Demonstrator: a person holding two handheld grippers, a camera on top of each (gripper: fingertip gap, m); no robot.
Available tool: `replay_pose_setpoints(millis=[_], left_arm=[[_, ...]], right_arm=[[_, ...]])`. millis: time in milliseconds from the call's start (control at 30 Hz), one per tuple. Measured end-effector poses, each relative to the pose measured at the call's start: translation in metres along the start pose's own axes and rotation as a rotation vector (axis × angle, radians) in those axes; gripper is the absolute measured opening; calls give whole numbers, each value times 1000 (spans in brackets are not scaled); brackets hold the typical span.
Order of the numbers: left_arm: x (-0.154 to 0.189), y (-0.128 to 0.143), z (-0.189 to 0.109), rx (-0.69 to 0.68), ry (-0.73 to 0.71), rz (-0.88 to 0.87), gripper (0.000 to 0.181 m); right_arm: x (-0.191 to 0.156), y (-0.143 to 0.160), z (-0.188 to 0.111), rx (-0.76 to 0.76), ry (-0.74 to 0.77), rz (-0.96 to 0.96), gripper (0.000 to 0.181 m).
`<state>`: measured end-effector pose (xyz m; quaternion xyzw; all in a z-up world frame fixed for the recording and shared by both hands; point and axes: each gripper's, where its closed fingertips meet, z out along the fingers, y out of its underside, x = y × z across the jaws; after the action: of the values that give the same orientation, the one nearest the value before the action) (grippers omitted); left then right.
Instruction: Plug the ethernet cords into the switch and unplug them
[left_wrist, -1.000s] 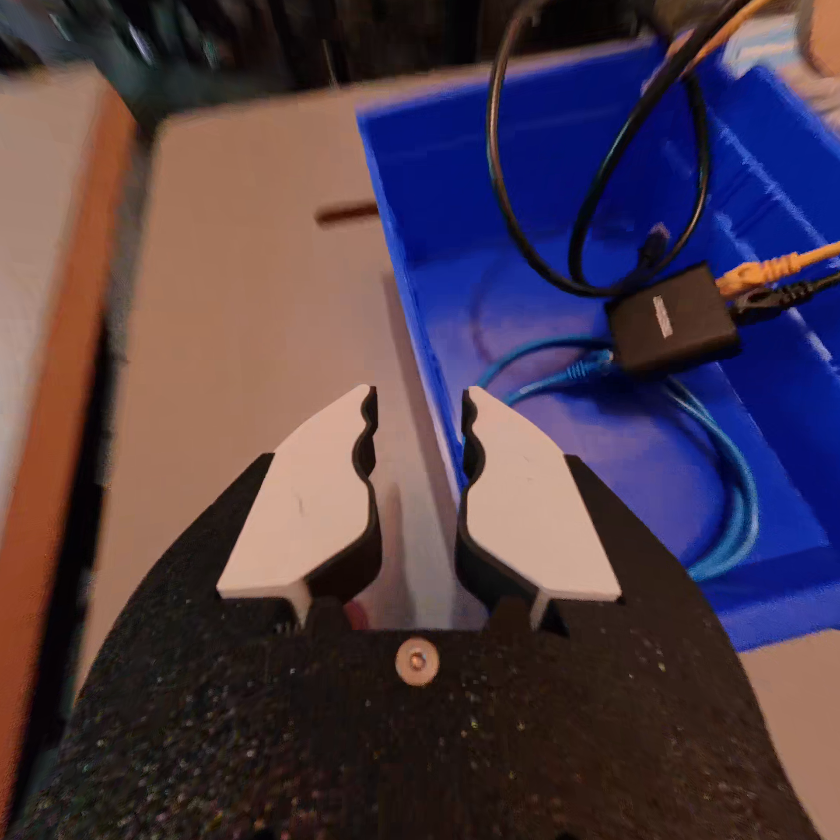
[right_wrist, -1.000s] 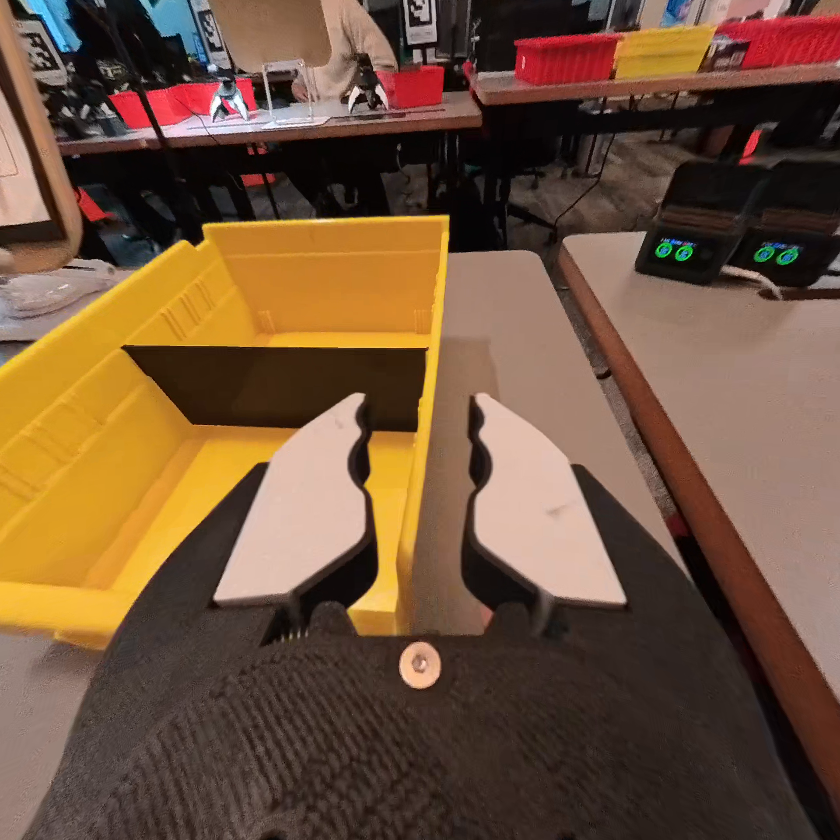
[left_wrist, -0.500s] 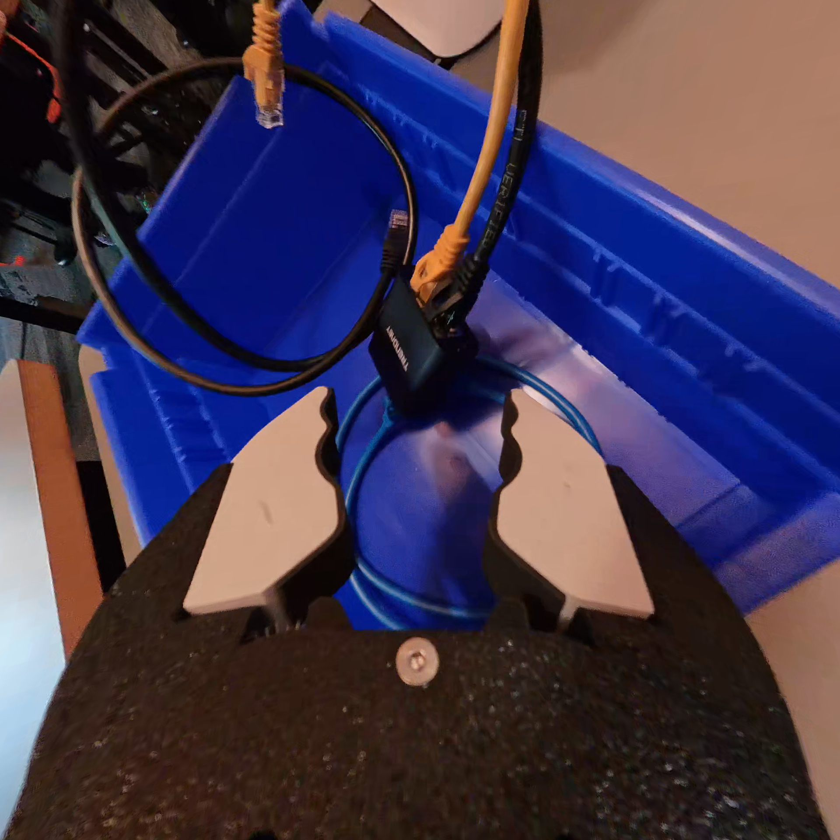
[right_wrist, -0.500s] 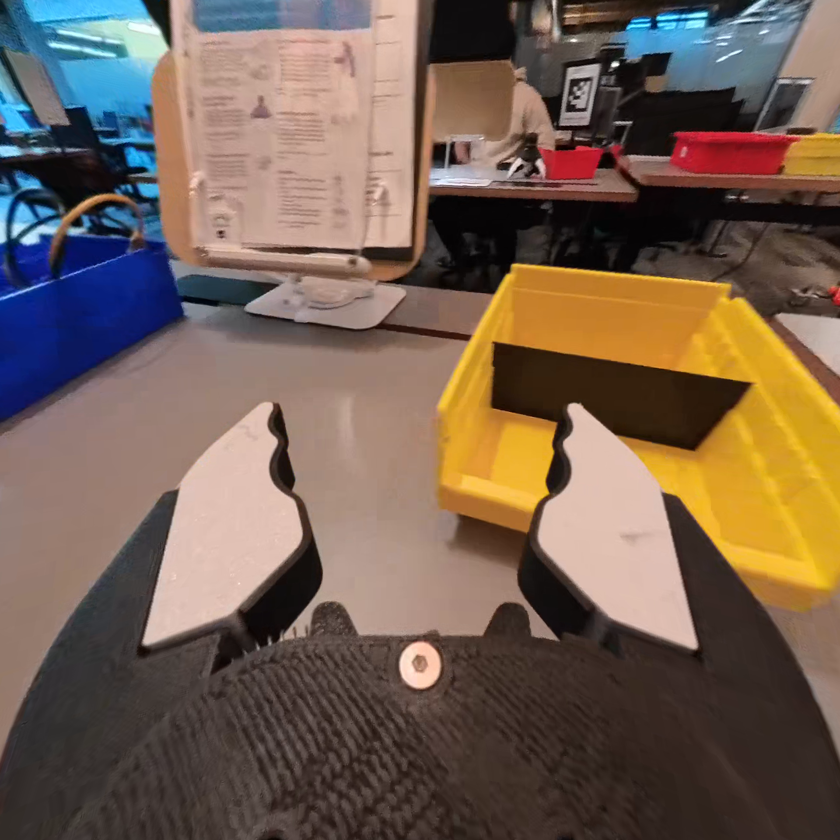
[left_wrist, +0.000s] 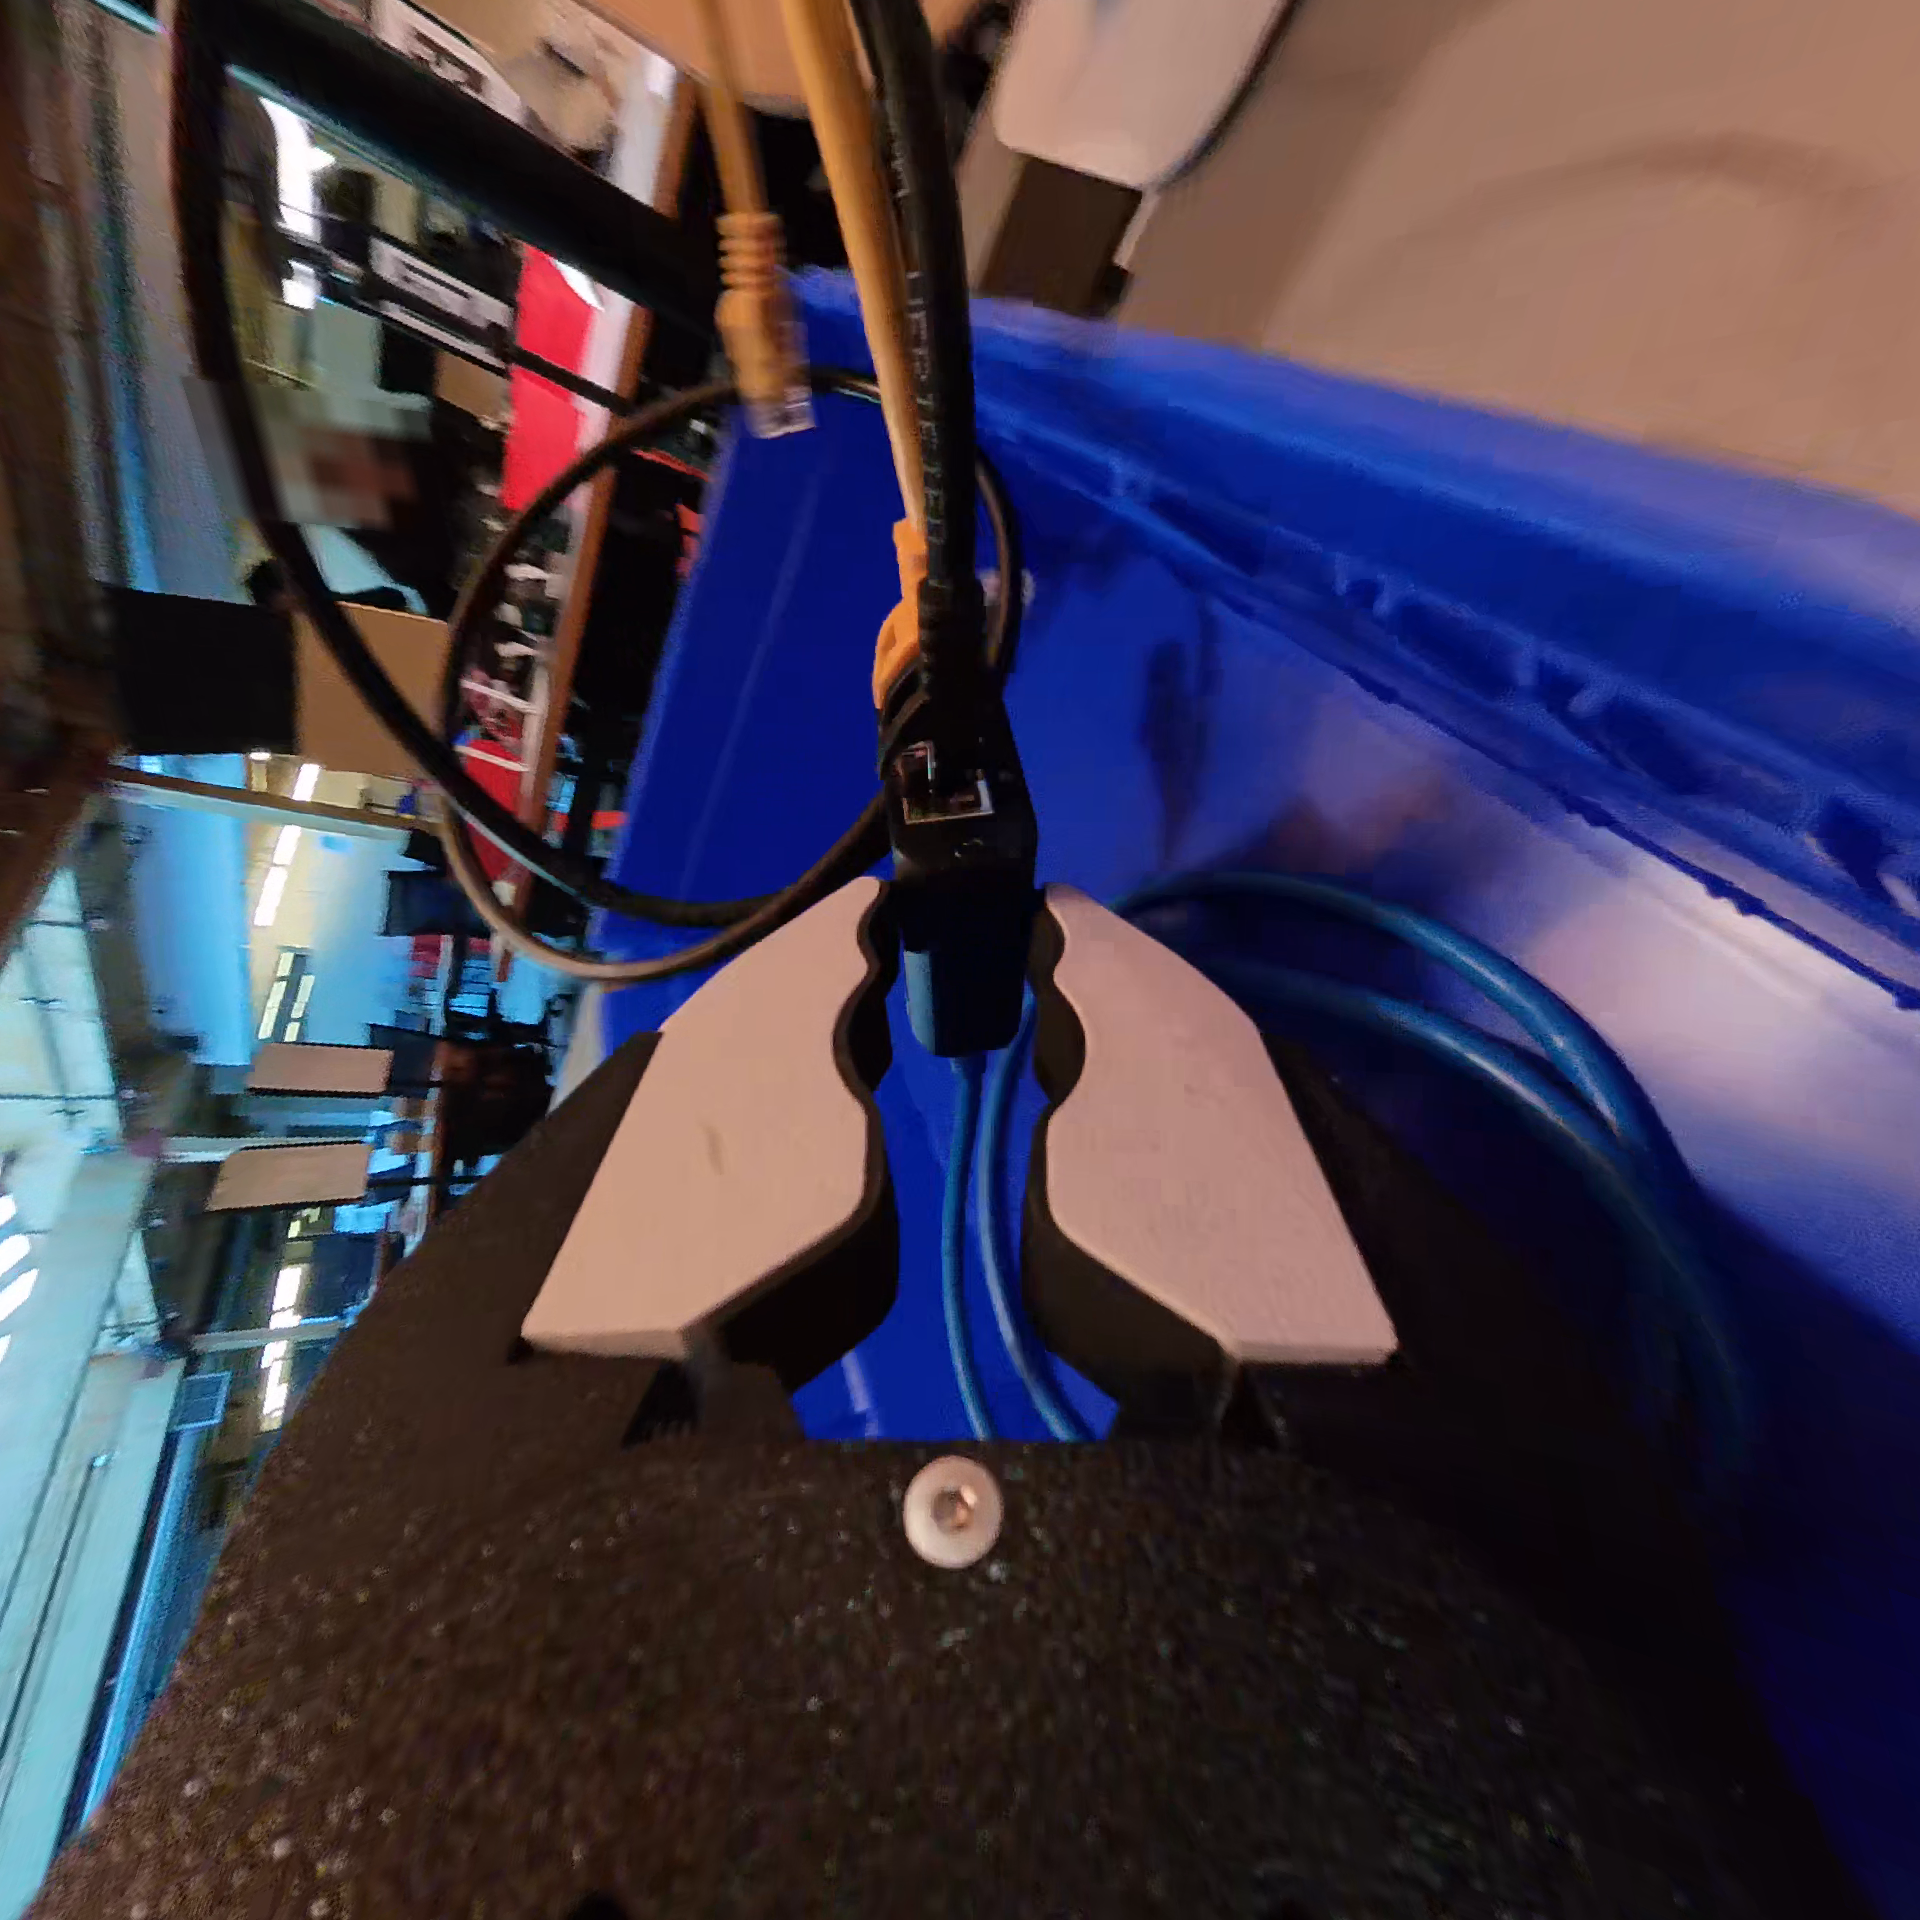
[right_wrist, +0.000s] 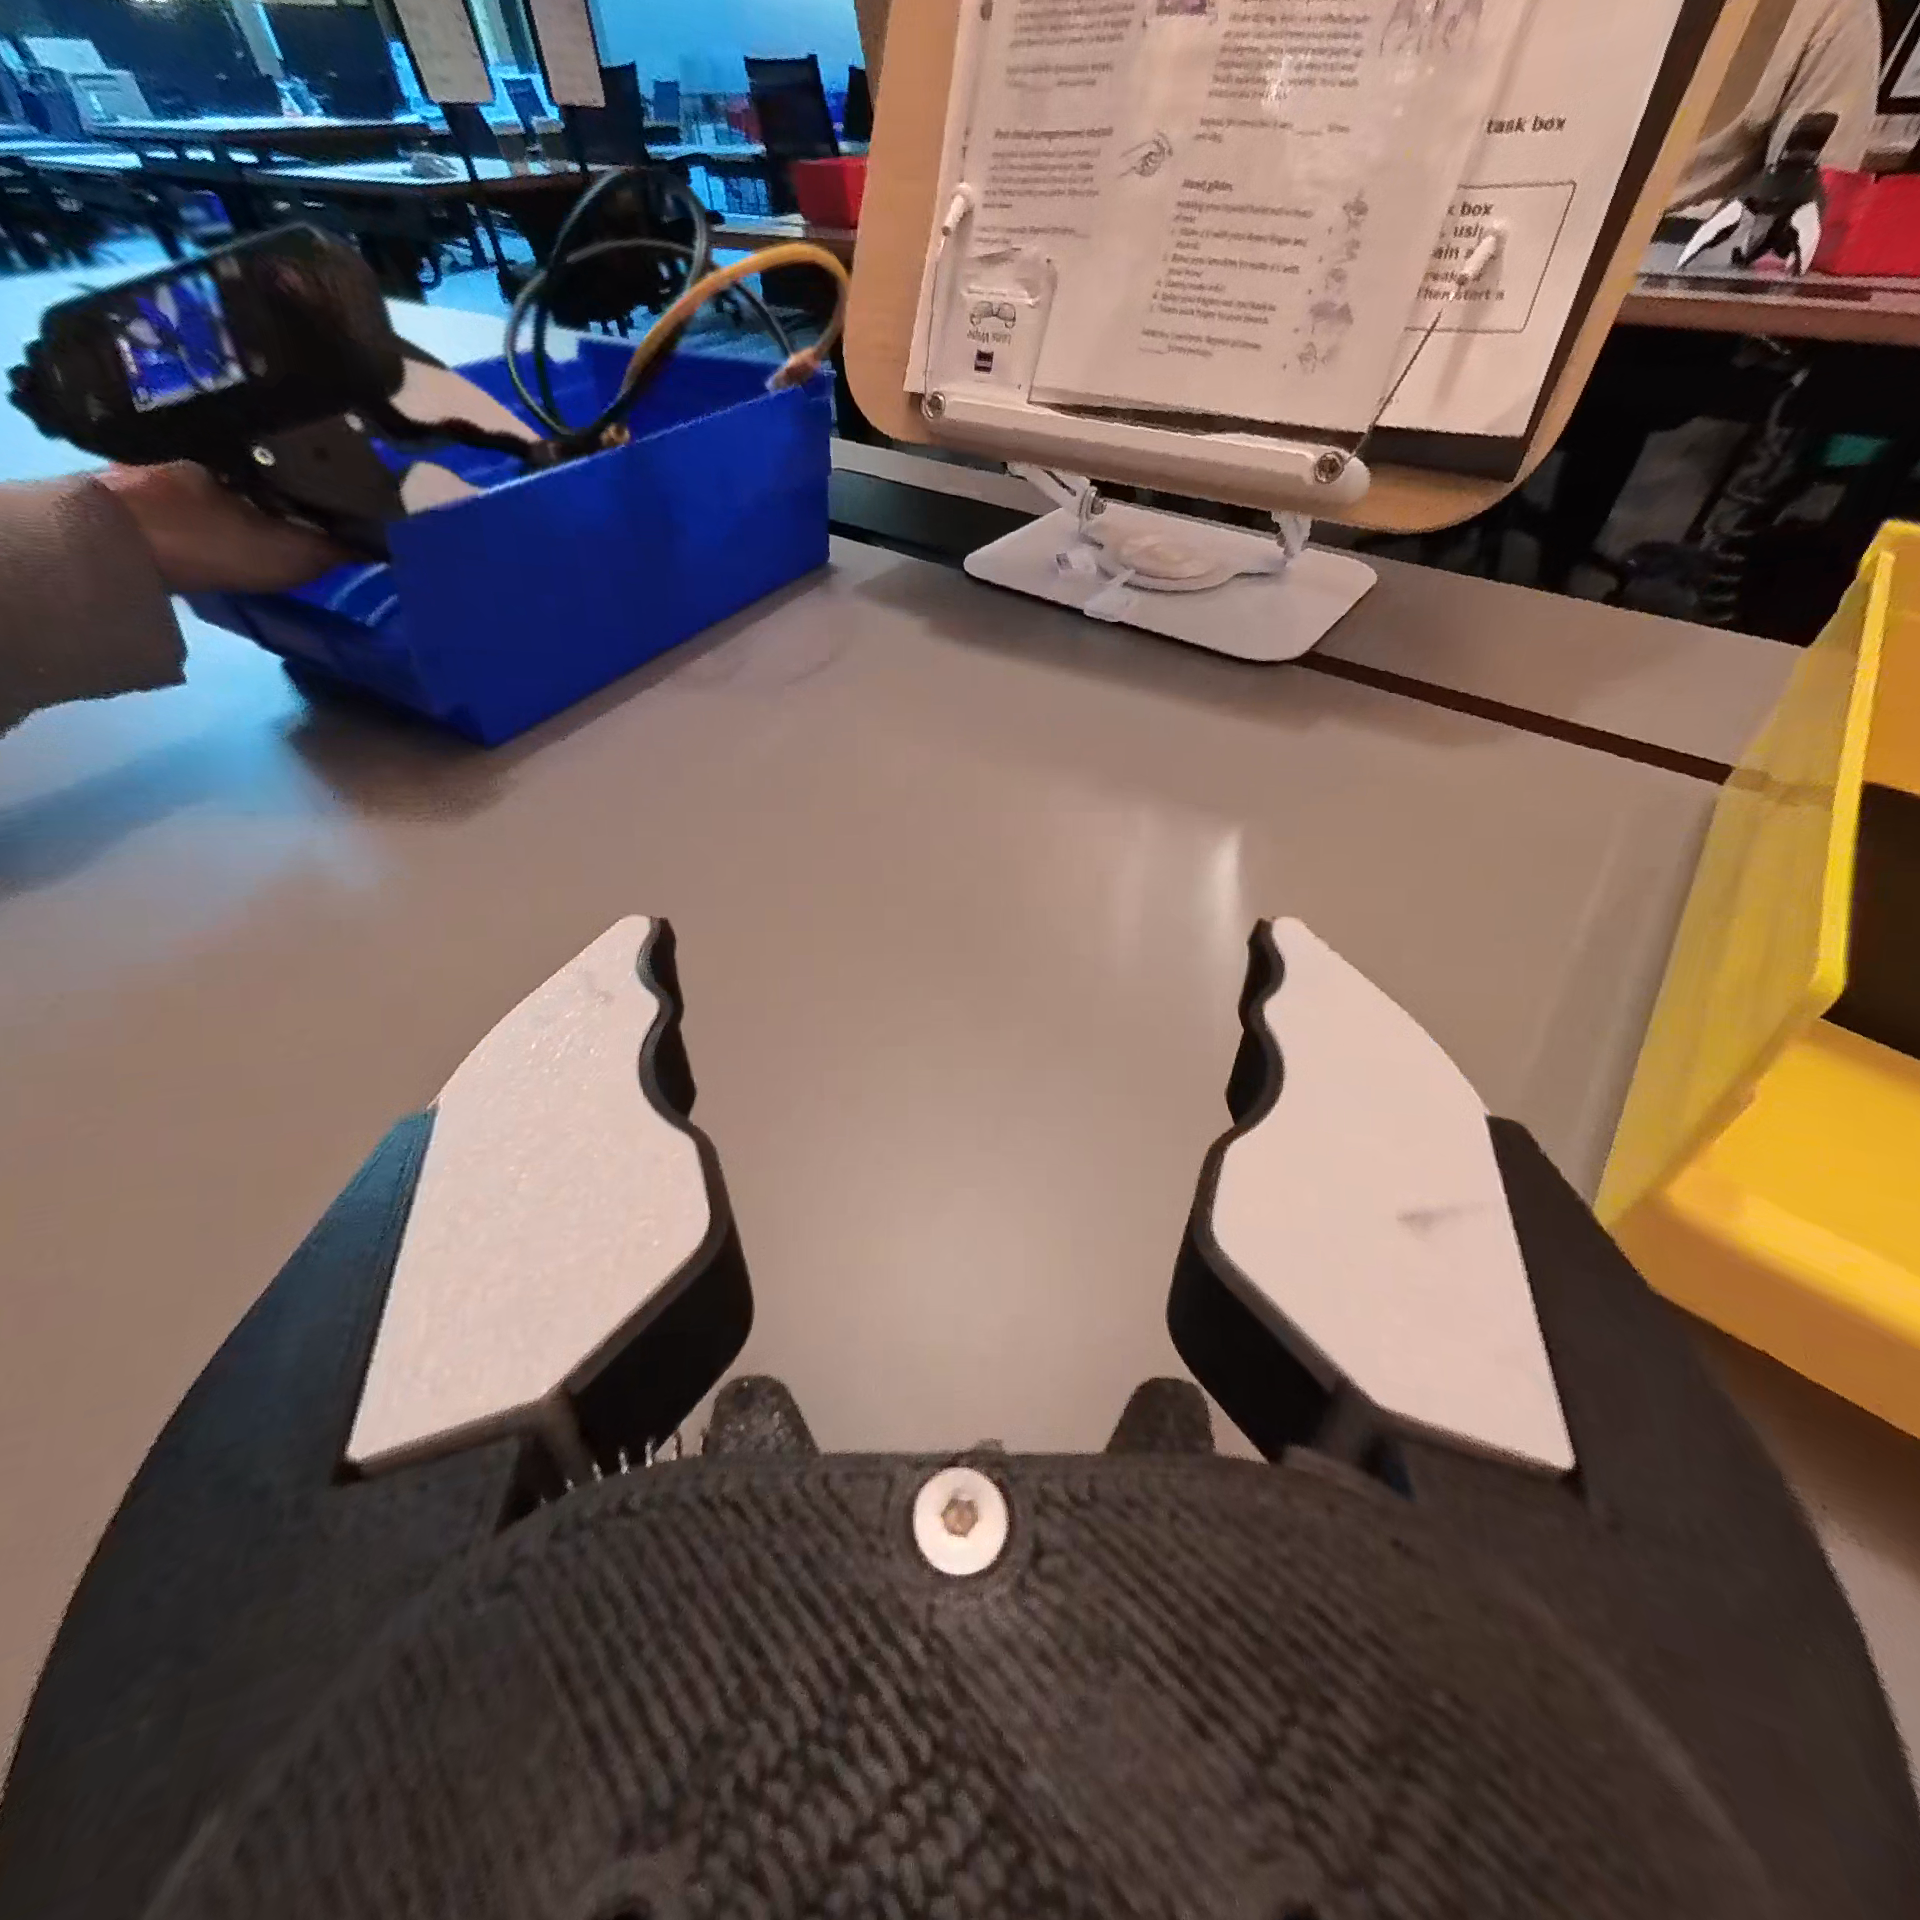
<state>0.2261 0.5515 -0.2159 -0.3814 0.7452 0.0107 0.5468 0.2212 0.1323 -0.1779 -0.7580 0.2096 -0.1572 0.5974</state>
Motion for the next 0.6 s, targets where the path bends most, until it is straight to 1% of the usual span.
replay_pose_setpoints(millis=[33,133,200,300,367,433,467,533,600], left_arm=[[-10,-4,-8,18,-38,-9,23],[-48,-21,-38,85,-141,-70,22],[-75,-32,-63,106,-195,-92,23],[-116,-54,-110,167,-288,-109,22],[-142,-74,-148,213,-355,-97,23],[-162,-94,-185,240,-390,-79,22],[-169,-105,-204,250,-396,-70,22],[-172,-127,-238,252,-374,-31,22],[-162,-148,-265,247,-328,12,22]], right_arm=[[0,-1,-1,1,-3,-7,100],[5,-4,-4,10,1,-7,98],[10,-6,-7,20,4,1,96],[15,-11,-10,36,5,14,96],[16,-15,-12,53,3,16,95],[15,-19,-14,66,-8,19,95],[15,-22,-16,75,-17,16,95],[16,-29,-21,88,-29,5,96],[21,-39,-30,108,-39,9,97]])
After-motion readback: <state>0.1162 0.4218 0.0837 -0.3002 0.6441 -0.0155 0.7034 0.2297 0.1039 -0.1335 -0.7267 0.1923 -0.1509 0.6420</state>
